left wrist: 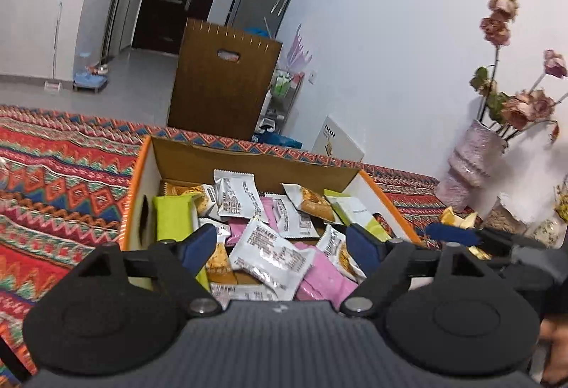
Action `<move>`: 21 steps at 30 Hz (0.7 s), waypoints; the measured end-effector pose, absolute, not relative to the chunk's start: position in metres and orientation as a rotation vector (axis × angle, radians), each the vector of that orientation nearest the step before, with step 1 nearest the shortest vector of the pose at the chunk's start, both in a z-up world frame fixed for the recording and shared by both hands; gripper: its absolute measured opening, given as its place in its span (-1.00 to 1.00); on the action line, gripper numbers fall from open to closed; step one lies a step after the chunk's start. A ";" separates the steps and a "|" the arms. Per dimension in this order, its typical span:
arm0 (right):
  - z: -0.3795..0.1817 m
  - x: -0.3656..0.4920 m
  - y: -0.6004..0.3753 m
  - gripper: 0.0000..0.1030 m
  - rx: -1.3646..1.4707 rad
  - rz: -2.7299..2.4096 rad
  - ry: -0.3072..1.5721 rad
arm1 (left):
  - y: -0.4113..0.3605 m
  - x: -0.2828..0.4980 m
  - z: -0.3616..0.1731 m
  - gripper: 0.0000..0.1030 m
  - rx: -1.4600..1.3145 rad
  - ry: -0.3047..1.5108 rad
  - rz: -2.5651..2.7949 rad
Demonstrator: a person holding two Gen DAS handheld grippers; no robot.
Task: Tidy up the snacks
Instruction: 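Withdraw both open tools from the box back toward the remaining bags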
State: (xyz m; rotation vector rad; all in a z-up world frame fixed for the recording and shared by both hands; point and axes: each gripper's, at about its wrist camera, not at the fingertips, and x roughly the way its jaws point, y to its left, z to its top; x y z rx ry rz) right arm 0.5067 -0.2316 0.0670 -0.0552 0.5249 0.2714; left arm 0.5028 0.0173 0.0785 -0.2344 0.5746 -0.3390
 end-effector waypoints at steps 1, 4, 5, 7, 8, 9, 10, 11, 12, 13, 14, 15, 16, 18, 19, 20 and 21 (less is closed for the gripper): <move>0.073 0.500 -0.236 0.49 -0.059 0.265 0.519 | 0.018 0.493 0.084 0.59 -0.223 0.568 -0.335; 0.089 0.471 -0.247 0.54 -0.074 0.242 0.493 | 0.024 0.458 0.097 0.66 -0.212 0.554 -0.293; 0.094 0.460 -0.251 0.54 -0.075 0.239 0.484 | 0.026 0.447 0.100 0.66 -0.212 0.556 -0.286; 0.102 0.436 -0.259 0.59 -0.074 0.236 0.464 | 0.029 0.422 0.104 0.68 -0.205 0.553 -0.282; 0.105 0.423 -0.262 0.60 -0.078 0.236 0.458 | 0.030 0.404 0.106 0.71 -0.195 0.550 -0.271; 0.107 0.408 -0.265 0.65 -0.081 0.235 0.449 | 0.029 0.389 0.108 0.77 -0.179 0.543 -0.269; 0.108 0.395 -0.267 0.70 -0.084 0.238 0.442 | 0.029 0.376 0.108 0.79 -0.163 0.533 -0.271; 0.108 0.381 -0.269 0.70 -0.090 0.245 0.436 | 0.028 0.358 0.108 0.81 -0.140 0.521 -0.266; 0.106 0.365 -0.271 0.71 -0.096 0.254 0.432 | 0.027 0.343 0.108 0.83 -0.122 0.507 -0.261; 0.104 0.350 -0.272 0.72 -0.104 0.267 0.432 | 0.025 0.326 0.107 0.85 -0.105 0.493 -0.255; 0.102 0.337 -0.272 0.72 -0.114 0.278 0.430 | 0.024 0.309 0.105 0.89 -0.091 0.483 -0.246; 0.098 0.322 -0.273 0.74 -0.121 0.281 0.430 | 0.023 0.291 0.103 0.92 -0.083 0.477 -0.241; 0.092 0.307 -0.274 0.77 -0.127 0.284 0.434 | 0.022 0.275 0.100 0.92 -0.079 0.475 -0.243; 0.079 0.280 -0.274 0.77 -0.138 0.290 0.457 | 0.021 0.248 0.093 0.96 -0.091 0.478 -0.246; 0.073 0.269 -0.274 0.77 -0.139 0.291 0.465 | 0.020 0.234 0.088 0.96 -0.092 0.480 -0.249; 0.066 0.258 -0.275 0.77 -0.141 0.294 0.478 | 0.018 0.220 0.083 0.97 -0.087 0.484 -0.246; 0.058 0.247 -0.275 0.77 -0.143 0.295 0.496 | 0.016 0.209 0.078 0.97 -0.081 0.489 -0.239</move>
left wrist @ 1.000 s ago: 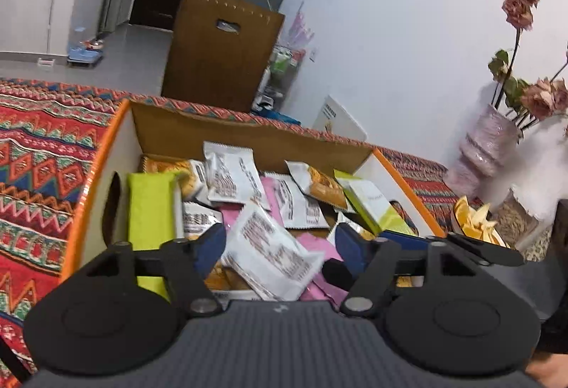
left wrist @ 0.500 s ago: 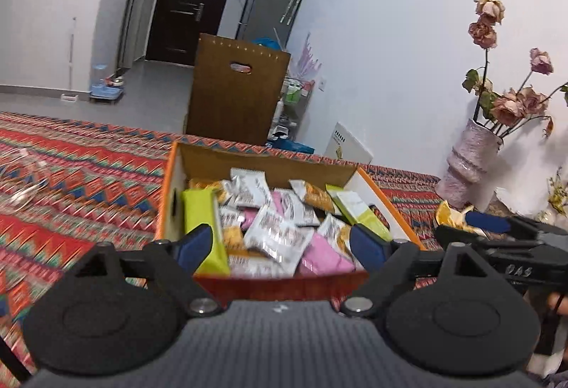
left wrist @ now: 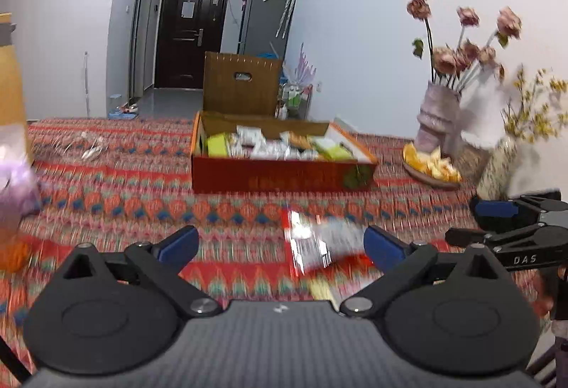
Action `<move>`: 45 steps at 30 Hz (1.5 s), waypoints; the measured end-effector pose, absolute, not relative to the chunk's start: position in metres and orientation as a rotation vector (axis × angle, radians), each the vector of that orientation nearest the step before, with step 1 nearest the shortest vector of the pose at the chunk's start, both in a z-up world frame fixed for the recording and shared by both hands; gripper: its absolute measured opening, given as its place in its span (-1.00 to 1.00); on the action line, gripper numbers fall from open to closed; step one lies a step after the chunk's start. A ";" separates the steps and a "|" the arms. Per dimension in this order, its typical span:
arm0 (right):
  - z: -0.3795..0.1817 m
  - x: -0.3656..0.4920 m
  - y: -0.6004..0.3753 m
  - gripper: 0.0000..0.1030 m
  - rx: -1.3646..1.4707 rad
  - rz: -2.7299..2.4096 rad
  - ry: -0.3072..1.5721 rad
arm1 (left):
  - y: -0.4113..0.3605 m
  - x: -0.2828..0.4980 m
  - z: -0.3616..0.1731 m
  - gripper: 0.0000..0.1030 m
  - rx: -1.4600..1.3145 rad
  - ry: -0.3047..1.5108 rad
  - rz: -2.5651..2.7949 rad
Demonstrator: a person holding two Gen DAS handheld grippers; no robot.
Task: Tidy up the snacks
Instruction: 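Withdraw both open tools from the box back toward the remaining bags, then grasp a silver-and-yellow bag with the right tool while the left tool grasps a silver-and-red bag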
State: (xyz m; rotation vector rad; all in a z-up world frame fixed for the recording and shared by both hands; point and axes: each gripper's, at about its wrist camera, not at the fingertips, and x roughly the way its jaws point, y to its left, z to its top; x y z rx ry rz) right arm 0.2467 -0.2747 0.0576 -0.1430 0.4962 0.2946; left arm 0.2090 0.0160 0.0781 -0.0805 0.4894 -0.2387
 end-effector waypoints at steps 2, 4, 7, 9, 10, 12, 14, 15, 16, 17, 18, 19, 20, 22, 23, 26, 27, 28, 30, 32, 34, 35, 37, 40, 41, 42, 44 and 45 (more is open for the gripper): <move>0.043 0.227 -0.274 0.77 -0.154 0.300 0.529 | 0.009 0.189 0.068 0.97 -0.070 0.508 -0.222; 0.030 0.209 -0.275 0.77 -0.140 0.300 0.556 | 0.004 0.174 0.057 0.97 -0.072 0.542 -0.236; 0.015 0.190 -0.277 0.77 -0.108 0.323 0.590 | -0.004 0.161 0.046 0.97 -0.041 0.570 -0.258; 0.009 0.180 -0.277 0.77 -0.109 0.337 0.601 | -0.006 0.156 0.041 0.97 -0.036 0.587 -0.253; 0.007 0.178 -0.276 0.77 -0.115 0.340 0.605 | -0.005 0.155 0.039 0.98 -0.040 0.594 -0.254; 0.002 0.173 -0.274 0.77 -0.127 0.344 0.604 | -0.005 0.153 0.035 0.98 -0.046 0.605 -0.255; -0.003 0.171 -0.271 0.77 -0.135 0.344 0.620 | -0.004 0.152 0.033 0.98 -0.047 0.609 -0.247; -0.005 0.169 -0.269 0.77 -0.136 0.346 0.625 | -0.004 0.152 0.032 0.98 -0.047 0.610 -0.246; -0.006 0.168 -0.268 0.77 -0.136 0.348 0.629 | -0.004 0.153 0.032 0.98 -0.047 0.613 -0.245; -0.007 0.168 -0.267 0.77 -0.136 0.353 0.631 | -0.004 0.153 0.032 0.98 -0.048 0.616 -0.242; -0.007 0.168 -0.265 0.77 -0.140 0.359 0.629 | -0.004 0.154 0.032 0.98 -0.048 0.619 -0.240; -0.006 0.168 -0.264 0.77 -0.144 0.366 0.623 | -0.004 0.156 0.032 0.98 -0.048 0.622 -0.239; -0.005 0.169 -0.263 0.77 -0.148 0.371 0.616 | -0.003 0.157 0.031 0.98 -0.050 0.625 -0.236; -0.003 0.172 -0.260 0.77 -0.163 0.380 0.605 | -0.002 0.160 0.030 0.98 -0.056 0.632 -0.233; -0.002 0.175 -0.259 0.77 -0.176 0.383 0.599 | -0.002 0.162 0.029 0.98 -0.059 0.636 -0.233; 0.001 0.187 -0.252 0.77 -0.235 0.395 0.580 | 0.001 0.168 0.027 0.99 -0.067 0.645 -0.229; 0.001 0.193 -0.249 0.78 -0.256 0.410 0.577 | 0.001 0.169 0.026 0.99 -0.070 0.648 -0.227; -0.001 0.199 -0.246 0.78 -0.272 0.423 0.581 | 0.002 0.171 0.025 0.99 -0.075 0.651 -0.226; -0.005 0.213 -0.239 0.78 -0.317 0.437 0.601 | 0.005 0.174 0.024 0.99 -0.081 0.654 -0.223; -0.009 0.225 -0.230 0.78 -0.360 0.455 0.602 | 0.008 0.177 0.023 0.99 -0.084 0.656 -0.217; -0.010 0.234 -0.222 0.78 -0.398 0.460 0.608 | 0.013 0.180 0.022 0.99 -0.092 0.660 -0.209; -0.011 0.239 -0.218 0.78 -0.419 0.468 0.605 | 0.015 0.181 0.021 0.99 -0.096 0.663 -0.204; -0.012 0.248 -0.213 0.78 -0.438 0.481 0.603 | 0.019 0.184 0.019 0.99 -0.104 0.670 -0.191; -0.012 0.262 -0.209 0.78 -0.422 0.508 0.614 | 0.025 0.189 0.014 0.99 -0.118 0.687 -0.174; -0.012 0.266 -0.209 0.78 -0.411 0.515 0.620 | 0.027 0.191 0.012 0.99 -0.122 0.695 -0.169; -0.012 0.270 -0.209 0.78 -0.400 0.525 0.625 | 0.028 0.192 0.010 0.99 -0.125 0.700 -0.168; -0.014 0.276 -0.209 0.79 -0.384 0.556 0.625 | 0.030 0.196 0.007 0.99 -0.130 0.710 -0.171; -0.015 0.280 -0.210 0.81 -0.371 0.572 0.630 | 0.030 0.198 0.006 0.99 -0.132 0.714 -0.173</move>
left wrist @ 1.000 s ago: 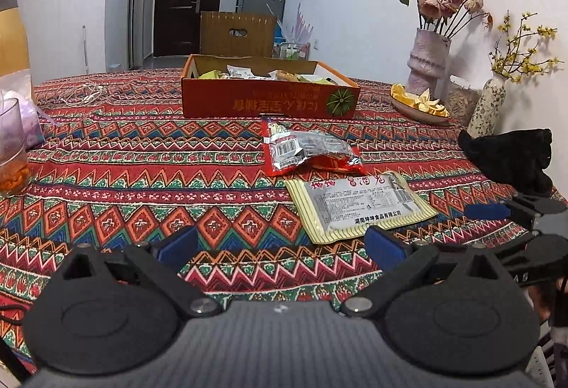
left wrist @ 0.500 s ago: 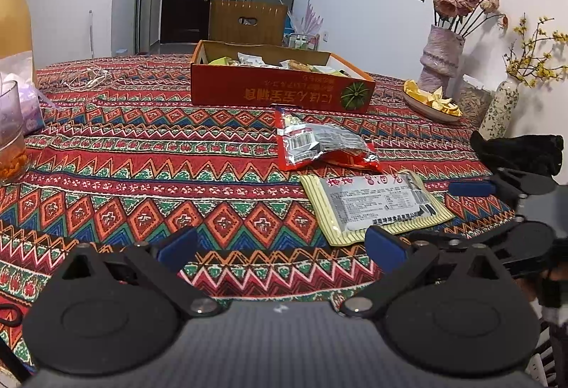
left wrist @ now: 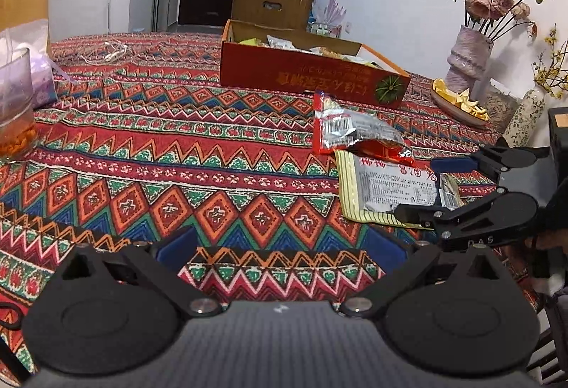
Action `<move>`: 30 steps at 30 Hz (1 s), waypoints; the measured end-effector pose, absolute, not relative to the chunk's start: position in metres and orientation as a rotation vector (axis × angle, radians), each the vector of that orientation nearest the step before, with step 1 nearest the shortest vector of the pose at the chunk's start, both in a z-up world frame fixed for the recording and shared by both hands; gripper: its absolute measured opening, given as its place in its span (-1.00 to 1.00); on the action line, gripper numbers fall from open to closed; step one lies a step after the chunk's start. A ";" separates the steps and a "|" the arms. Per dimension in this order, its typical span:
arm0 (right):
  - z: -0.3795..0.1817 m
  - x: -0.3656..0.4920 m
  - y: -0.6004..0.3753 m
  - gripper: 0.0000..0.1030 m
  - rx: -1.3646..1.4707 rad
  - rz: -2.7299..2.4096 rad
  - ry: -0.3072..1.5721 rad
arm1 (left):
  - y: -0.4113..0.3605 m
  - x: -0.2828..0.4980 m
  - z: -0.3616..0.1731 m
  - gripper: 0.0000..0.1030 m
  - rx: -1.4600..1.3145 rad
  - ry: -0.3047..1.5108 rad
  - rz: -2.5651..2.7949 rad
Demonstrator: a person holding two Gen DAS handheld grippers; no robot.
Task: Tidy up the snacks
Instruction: 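Grasp a silver-and-yellow bag with the right tool while the left tool grasps a silver-and-red bag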
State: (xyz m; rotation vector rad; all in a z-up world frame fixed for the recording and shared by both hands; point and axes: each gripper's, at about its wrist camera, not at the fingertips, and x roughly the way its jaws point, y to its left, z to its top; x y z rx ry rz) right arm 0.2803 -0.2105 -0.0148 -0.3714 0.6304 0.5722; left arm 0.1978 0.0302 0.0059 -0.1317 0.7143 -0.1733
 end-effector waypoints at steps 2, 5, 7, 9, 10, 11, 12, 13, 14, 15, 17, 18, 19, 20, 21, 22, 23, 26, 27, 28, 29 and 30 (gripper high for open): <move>-0.017 0.291 -0.212 0.85 -0.332 0.597 0.657 | 0.029 0.203 0.004 0.99 -0.130 0.722 -0.179; -0.020 0.308 -0.218 0.87 -0.248 0.646 0.719 | 0.024 0.210 0.005 0.99 -0.120 0.724 -0.192; -0.019 0.307 -0.221 0.72 -0.233 0.633 0.733 | 0.022 0.212 0.006 0.99 -0.111 0.721 -0.197; -0.017 0.298 -0.224 0.54 -0.239 0.614 0.737 | 0.021 0.215 0.007 0.99 -0.104 0.718 -0.201; -0.016 0.292 -0.228 0.40 -0.238 0.606 0.733 | 0.019 0.217 0.007 0.99 -0.098 0.720 -0.203; -0.016 0.284 -0.232 0.33 -0.230 0.600 0.725 | 0.017 0.219 0.007 0.99 -0.089 0.722 -0.207; -0.016 0.276 -0.239 0.15 -0.217 0.584 0.717 | 0.014 0.222 0.007 0.99 -0.071 0.723 -0.213; -0.015 0.270 -0.244 -0.01 -0.201 0.567 0.713 | 0.009 0.227 0.008 0.99 -0.043 0.722 -0.224; -0.014 0.262 -0.252 -0.06 -0.182 0.556 0.713 | 0.004 0.232 0.008 0.99 -0.012 0.717 -0.241; -0.011 0.256 -0.259 -0.27 -0.169 0.538 0.714 | -0.003 0.238 0.009 0.99 0.030 0.706 -0.269; -0.007 0.245 -0.275 -0.37 -0.149 0.485 0.709 | -0.017 0.252 0.012 0.99 0.119 0.676 -0.320; -0.007 0.243 -0.284 -0.37 -0.136 0.448 0.708 | -0.024 0.258 0.015 0.99 0.161 0.657 -0.347; -0.007 0.243 -0.294 -0.37 -0.122 0.388 0.707 | -0.034 0.270 0.018 0.99 0.208 0.636 -0.375; -0.007 0.243 -0.304 -0.37 -0.105 0.333 0.701 | -0.043 0.281 0.021 1.00 0.243 0.620 -0.404; -0.008 0.246 -0.315 -0.37 -0.080 0.265 0.695 | -0.051 0.290 0.023 0.99 0.269 0.609 -0.434; -0.008 0.249 -0.324 -0.37 -0.062 0.198 0.687 | -0.061 0.304 0.024 1.00 0.295 0.604 -0.462; -0.008 0.251 -0.330 -0.37 -0.056 0.148 0.677 | -0.071 0.317 0.025 1.00 0.311 0.610 -0.485; -0.005 0.258 -0.344 -0.33 -0.017 0.109 0.653 | -0.096 0.357 0.020 1.00 0.358 0.648 -0.624; -0.005 0.261 -0.348 -0.30 0.009 0.125 0.650 | -0.102 0.368 0.016 0.99 0.372 0.660 -0.670; -0.005 0.264 -0.350 -0.19 0.031 0.141 0.650 | -0.109 0.380 0.013 0.99 0.386 0.671 -0.698; -0.006 0.267 -0.352 -0.14 0.052 0.151 0.645 | -0.114 0.391 0.008 0.99 0.397 0.681 -0.708; -0.007 0.270 -0.354 -0.05 0.062 0.160 0.642 | -0.118 0.401 0.004 0.99 0.401 0.699 -0.720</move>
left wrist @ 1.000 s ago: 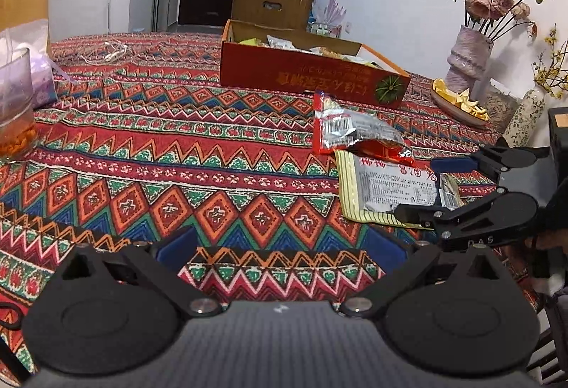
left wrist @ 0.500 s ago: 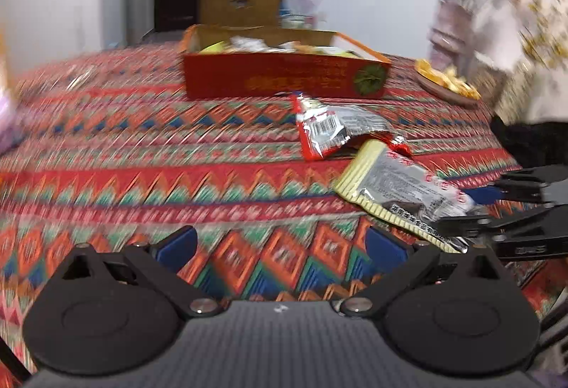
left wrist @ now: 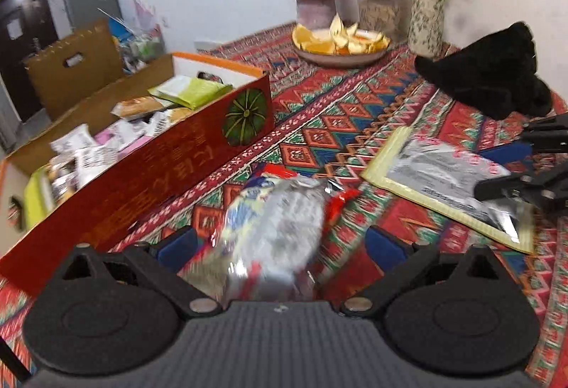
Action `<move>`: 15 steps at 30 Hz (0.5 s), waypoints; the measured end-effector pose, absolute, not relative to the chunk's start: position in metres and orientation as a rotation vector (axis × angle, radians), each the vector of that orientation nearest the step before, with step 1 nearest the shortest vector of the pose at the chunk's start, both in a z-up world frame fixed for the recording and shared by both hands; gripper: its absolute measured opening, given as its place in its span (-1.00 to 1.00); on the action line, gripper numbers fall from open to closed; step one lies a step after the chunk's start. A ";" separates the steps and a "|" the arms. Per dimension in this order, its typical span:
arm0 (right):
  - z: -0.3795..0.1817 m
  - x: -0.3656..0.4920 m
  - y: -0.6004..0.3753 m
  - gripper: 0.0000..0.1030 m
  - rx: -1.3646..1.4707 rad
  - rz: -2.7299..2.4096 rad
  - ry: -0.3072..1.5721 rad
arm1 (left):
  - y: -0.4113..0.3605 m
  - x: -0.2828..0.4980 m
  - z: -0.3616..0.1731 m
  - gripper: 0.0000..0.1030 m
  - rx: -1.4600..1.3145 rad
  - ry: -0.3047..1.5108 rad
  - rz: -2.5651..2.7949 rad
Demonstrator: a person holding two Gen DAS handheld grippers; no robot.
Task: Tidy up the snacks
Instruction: 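Grasp a silver-and-yellow bag with the right tool while the left tool grasps a silver-and-red bag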
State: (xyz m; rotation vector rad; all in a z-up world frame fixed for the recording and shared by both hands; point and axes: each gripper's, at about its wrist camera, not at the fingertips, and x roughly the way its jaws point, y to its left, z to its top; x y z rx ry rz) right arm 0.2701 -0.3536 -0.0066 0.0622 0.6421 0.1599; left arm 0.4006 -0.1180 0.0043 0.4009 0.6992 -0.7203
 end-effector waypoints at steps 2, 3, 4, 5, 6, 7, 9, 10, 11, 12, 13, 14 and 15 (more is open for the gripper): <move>-0.008 0.278 -0.352 0.10 0.080 0.168 0.642 | -0.122 0.414 -0.003 0.97 0.396 0.730 -0.745; -0.009 0.282 -0.353 0.14 0.089 0.173 0.644 | -0.122 0.418 -0.006 0.88 0.389 0.739 -0.736; -0.010 0.285 -0.352 0.15 0.091 0.180 0.647 | -0.123 0.424 -0.010 0.78 0.373 0.756 -0.711; -0.012 0.289 -0.351 0.15 0.087 0.181 0.649 | -0.122 0.428 -0.013 0.57 0.346 0.778 -0.689; -0.014 0.293 -0.350 0.15 0.080 0.178 0.653 | -0.120 0.430 -0.015 0.49 0.317 0.790 -0.680; -0.016 0.296 -0.349 0.17 0.072 0.174 0.660 | -0.119 0.428 -0.016 0.42 0.293 0.782 -0.677; -0.018 0.298 -0.348 0.16 0.071 0.167 0.656 | -0.114 0.418 -0.016 0.26 0.266 0.762 -0.661; -0.019 0.299 -0.349 0.07 0.075 0.164 0.657 | -0.112 0.412 -0.014 0.23 0.245 0.762 -0.658; -0.019 0.299 -0.348 -0.05 0.077 0.155 0.655 | -0.108 0.404 -0.013 0.18 0.221 0.765 -0.654; -0.019 0.298 -0.348 -0.23 0.073 0.143 0.649 | -0.106 0.398 -0.011 0.16 0.205 0.768 -0.646; -0.019 0.296 -0.347 -0.28 0.074 0.145 0.646 | -0.105 0.390 -0.009 0.15 0.192 0.776 -0.633; -0.019 0.293 -0.344 -0.33 0.065 0.143 0.639 | -0.103 0.381 -0.007 0.15 0.188 0.788 -0.608; -0.018 0.291 -0.342 -0.39 0.054 0.137 0.630 | -0.102 0.373 -0.005 0.14 0.201 0.798 -0.570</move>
